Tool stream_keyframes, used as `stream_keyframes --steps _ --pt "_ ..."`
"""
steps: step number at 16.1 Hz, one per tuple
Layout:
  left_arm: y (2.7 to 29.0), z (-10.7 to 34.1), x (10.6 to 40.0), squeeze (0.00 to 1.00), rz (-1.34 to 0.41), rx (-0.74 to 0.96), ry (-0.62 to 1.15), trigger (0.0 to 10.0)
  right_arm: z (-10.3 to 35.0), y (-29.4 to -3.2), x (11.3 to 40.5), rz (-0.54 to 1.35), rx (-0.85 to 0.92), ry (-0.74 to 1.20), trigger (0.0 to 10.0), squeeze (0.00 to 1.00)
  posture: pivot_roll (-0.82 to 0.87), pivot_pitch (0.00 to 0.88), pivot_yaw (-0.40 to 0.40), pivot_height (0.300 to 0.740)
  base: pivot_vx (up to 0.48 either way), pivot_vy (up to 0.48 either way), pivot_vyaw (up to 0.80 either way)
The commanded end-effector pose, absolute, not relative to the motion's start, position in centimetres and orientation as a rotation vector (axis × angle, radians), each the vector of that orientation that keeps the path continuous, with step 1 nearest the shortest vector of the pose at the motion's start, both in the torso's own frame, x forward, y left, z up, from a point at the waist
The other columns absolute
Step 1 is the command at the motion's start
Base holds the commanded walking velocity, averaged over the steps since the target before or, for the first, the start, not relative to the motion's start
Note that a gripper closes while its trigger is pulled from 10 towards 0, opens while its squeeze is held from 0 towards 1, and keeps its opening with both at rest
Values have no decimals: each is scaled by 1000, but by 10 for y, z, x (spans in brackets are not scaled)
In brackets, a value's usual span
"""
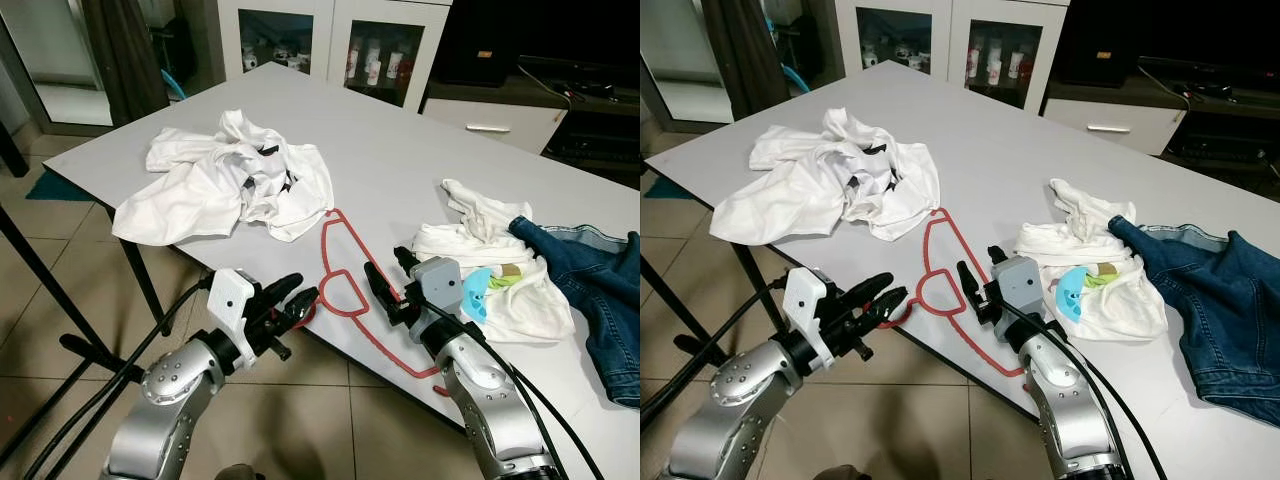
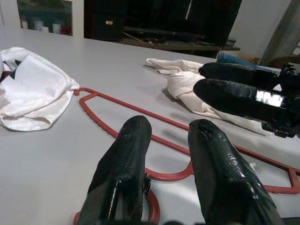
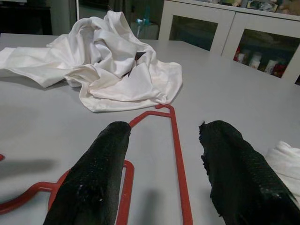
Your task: Hang hanger
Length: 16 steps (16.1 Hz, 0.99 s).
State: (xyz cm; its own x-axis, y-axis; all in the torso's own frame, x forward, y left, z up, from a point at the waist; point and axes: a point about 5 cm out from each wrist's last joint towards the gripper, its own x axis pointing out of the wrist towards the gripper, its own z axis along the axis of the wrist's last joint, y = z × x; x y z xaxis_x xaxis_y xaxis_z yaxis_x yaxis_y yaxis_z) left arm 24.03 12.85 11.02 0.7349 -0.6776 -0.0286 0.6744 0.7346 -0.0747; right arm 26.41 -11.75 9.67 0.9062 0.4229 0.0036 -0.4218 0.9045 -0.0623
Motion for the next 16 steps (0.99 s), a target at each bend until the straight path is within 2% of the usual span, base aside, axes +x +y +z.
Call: stream_keyframes --steps 1,16 --pt "128 117 243 0 -748 -56 36 10000 99 -120 263 424 -68 -34 10000 0 92 26 -47 723 0 0 0" --pt "124 121 250 0 -760 -40 26 10000 100 -120 266 433 -74 -31 10000 0 86 16 -45 723 -16 0 0"
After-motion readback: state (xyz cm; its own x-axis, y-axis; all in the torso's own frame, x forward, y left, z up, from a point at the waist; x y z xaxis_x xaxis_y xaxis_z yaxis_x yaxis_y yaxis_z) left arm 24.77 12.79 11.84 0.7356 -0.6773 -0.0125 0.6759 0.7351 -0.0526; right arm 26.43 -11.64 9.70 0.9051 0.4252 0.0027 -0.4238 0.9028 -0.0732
